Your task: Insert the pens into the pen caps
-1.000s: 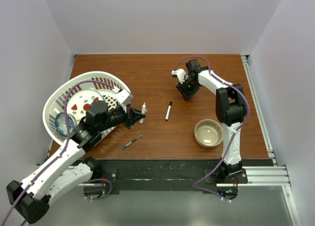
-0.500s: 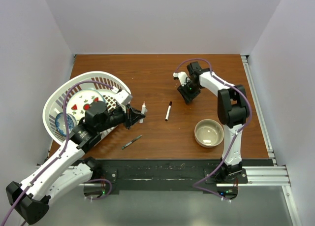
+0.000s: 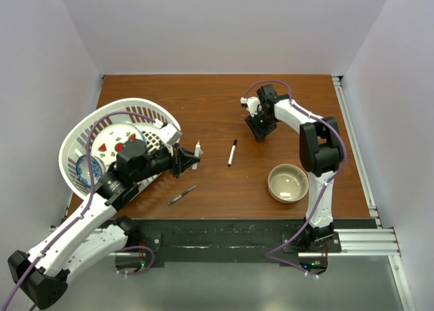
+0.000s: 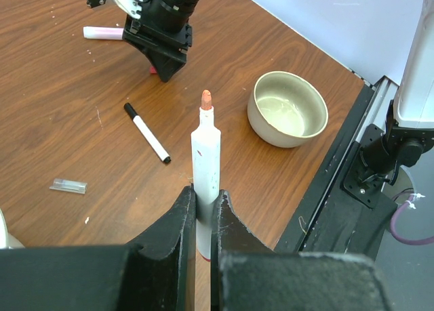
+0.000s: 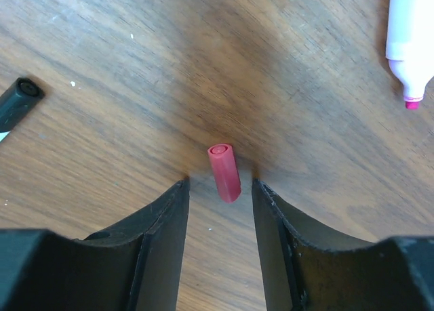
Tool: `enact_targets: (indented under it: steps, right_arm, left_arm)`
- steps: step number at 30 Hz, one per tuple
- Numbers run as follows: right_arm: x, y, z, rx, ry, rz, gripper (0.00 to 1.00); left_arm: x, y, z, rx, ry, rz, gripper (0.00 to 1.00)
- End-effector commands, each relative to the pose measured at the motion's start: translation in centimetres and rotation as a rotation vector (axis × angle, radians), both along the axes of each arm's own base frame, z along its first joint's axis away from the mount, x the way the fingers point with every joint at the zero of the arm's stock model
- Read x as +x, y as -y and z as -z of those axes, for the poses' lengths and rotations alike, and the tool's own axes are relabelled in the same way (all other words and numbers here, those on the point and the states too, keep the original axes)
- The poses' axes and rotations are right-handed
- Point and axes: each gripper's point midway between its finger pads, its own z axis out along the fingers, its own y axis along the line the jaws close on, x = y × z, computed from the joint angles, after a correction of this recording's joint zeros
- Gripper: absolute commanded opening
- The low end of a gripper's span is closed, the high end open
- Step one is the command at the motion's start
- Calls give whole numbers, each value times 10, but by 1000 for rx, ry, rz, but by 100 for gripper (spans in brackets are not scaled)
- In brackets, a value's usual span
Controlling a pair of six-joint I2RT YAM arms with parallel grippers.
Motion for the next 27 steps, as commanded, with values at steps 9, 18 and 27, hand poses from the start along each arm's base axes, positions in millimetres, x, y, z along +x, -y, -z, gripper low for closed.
enact_targets:
  steps: [9, 18, 27]
  right_arm:
    - [7, -7, 17, -27, -1, -37, 43]
    - [1, -12, 21, -20, -35, -68, 36]
    - [-3, -20, 19, 6, -40, 5, 5]
  left_arm:
    - [1, 2, -10, -30, 37, 9, 0]
    - [1, 2, -11, -31, 39, 14, 0]
    - [3, 4, -9, -41, 12, 5, 0]
